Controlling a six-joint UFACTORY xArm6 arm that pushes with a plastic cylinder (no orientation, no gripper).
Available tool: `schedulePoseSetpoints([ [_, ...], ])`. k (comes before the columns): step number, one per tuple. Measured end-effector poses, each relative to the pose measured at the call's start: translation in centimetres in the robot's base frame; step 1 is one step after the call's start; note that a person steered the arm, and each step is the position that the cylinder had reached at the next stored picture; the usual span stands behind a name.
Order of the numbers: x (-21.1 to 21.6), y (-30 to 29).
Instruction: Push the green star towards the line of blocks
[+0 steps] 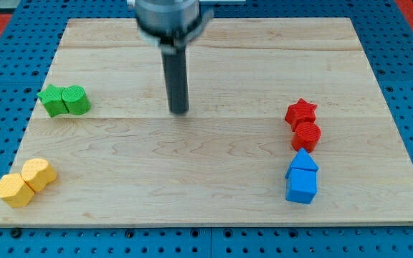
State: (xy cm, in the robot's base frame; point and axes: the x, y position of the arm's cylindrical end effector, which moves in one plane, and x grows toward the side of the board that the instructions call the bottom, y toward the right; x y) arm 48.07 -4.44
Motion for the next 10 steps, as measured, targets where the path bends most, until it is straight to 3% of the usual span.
schedulePoseSetpoints([
  [1,3.0,-9.5],
  [2,2.3,-18.3],
  [3,-2.5,-25.1],
  [4,-8.9,-22.5],
  [5,-8.8,-9.7],
  [6,-6.7,-8.7],
  [7,-9.1,-6.0],
  [8,-13.1,4.4],
  [9,-12.6,7.3],
  [10,-12.4,-2.0],
])
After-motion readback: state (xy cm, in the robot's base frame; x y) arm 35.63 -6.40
